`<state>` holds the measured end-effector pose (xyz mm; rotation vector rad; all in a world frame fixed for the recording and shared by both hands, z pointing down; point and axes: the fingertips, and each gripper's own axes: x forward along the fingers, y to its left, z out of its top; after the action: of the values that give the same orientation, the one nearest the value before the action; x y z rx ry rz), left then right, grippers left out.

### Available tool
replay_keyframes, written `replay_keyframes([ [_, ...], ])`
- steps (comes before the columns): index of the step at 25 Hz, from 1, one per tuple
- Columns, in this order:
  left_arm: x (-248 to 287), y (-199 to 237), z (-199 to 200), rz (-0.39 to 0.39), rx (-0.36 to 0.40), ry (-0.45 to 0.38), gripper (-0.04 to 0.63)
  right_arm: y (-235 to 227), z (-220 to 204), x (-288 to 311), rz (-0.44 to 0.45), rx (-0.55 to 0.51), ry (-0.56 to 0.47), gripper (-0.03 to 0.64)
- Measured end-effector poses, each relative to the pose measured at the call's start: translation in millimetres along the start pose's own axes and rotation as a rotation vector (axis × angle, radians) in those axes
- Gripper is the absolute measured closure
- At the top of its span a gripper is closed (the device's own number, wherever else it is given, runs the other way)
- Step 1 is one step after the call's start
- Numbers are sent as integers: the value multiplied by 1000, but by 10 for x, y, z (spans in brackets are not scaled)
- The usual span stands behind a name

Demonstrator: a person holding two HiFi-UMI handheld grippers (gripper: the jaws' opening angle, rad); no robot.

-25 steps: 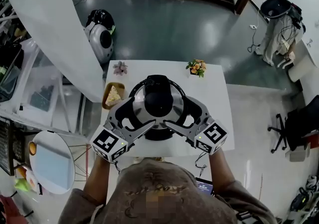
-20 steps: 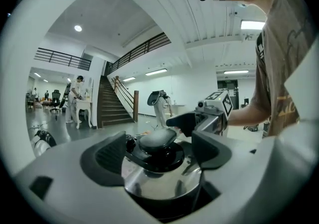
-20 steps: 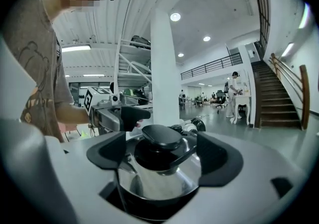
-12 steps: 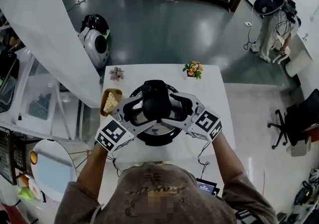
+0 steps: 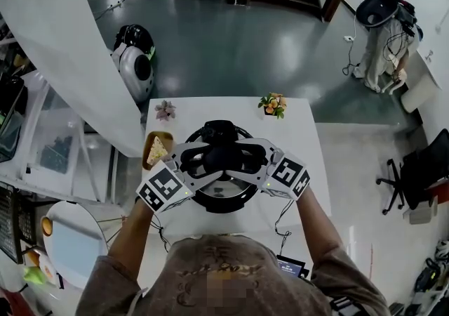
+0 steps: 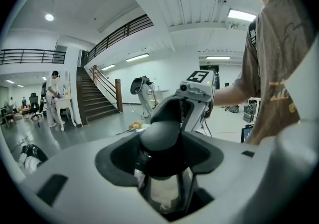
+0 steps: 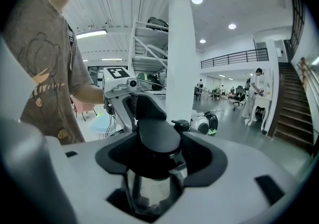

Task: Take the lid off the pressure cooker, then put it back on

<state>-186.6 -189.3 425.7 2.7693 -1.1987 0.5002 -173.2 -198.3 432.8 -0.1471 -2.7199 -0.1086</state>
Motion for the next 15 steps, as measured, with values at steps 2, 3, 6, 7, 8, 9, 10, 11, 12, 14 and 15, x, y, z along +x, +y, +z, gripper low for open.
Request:
replay_keyframes([
  [2, 13, -11, 4, -14, -1, 1, 330, 1, -4, -5, 6, 0, 0, 336],
  [3, 14, -11, 4, -18, -3, 0, 330, 3, -4, -6, 9, 0, 0, 337],
  [6, 8, -2, -1, -23, -4, -1, 333, 5, 2, -1, 4, -5, -10, 339],
  [7, 9, 0, -1, -27, -2, -3, 336, 3, 3, -5, -2, -8, -15, 340],
  [8, 11, 0, -1, -32, 2, -4, 337, 1, 4, -9, -10, -9, -18, 341],
  [9, 12, -1, 0, -37, 6, -7, 339, 1, 5, -12, -18, -7, -20, 341],
  [10, 8, -1, 1, -42, 10, -10, 339, 2, 8, -10, -25, -2, -20, 341],
  [11, 1, 3, 2, -46, 13, -15, 341, 4, 13, -5, -33, 5, -19, 341],
  [12, -7, 8, 2, -51, 16, -19, 341, 5, 18, 2, -42, 13, -17, 341],
  [14, -23, 21, 7, -67, 22, -26, 341, 5, 34, 10, -67, 28, -13, 341],
  [15, -29, 25, 9, -78, 24, -27, 341, 6, 40, 13, -81, 35, -11, 341],
])
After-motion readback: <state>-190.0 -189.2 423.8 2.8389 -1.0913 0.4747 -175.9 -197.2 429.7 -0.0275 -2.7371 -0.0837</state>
